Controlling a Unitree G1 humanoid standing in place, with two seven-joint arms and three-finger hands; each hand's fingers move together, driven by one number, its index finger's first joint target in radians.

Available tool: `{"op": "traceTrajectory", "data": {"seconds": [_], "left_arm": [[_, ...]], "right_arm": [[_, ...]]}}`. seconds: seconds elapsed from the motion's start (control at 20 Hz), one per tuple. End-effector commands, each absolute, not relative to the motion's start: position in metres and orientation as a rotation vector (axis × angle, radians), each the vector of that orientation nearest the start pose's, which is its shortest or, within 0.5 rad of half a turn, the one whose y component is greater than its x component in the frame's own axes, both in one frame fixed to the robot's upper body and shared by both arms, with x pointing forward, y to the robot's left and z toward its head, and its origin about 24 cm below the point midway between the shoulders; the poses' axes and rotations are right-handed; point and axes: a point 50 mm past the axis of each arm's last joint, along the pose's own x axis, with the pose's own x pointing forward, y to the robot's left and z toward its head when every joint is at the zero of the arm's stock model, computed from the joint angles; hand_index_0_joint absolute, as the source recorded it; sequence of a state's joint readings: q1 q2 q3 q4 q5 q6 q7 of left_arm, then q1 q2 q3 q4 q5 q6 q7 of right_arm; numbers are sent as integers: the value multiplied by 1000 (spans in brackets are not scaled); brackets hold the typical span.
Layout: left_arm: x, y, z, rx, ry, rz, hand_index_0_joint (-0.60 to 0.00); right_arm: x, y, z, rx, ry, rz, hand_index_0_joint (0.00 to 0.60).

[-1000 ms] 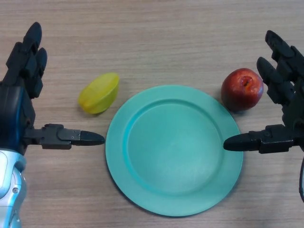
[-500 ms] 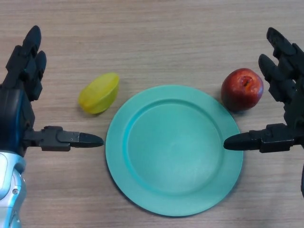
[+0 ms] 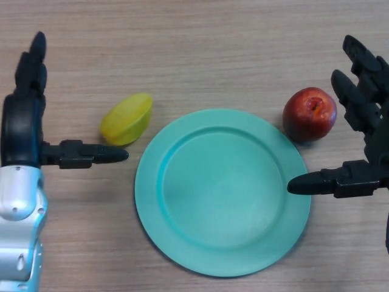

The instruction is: Pick up the yellow starfruit and place it on the plate

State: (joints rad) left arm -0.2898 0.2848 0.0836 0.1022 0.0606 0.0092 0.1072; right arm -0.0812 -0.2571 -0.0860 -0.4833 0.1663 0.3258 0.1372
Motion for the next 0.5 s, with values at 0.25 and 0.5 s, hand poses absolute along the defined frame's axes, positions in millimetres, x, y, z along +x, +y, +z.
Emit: {"op": "traceTrajectory", "data": {"seconds": [0.25,0.5], "left_arm": [[331,210,139,333,-405,190,0],[347,193,128,323,-368,126,0]], "right_arm": [[239,-191,182,-119,-413,110,0],[239,-191,182,-113,-419,109,0]]}}
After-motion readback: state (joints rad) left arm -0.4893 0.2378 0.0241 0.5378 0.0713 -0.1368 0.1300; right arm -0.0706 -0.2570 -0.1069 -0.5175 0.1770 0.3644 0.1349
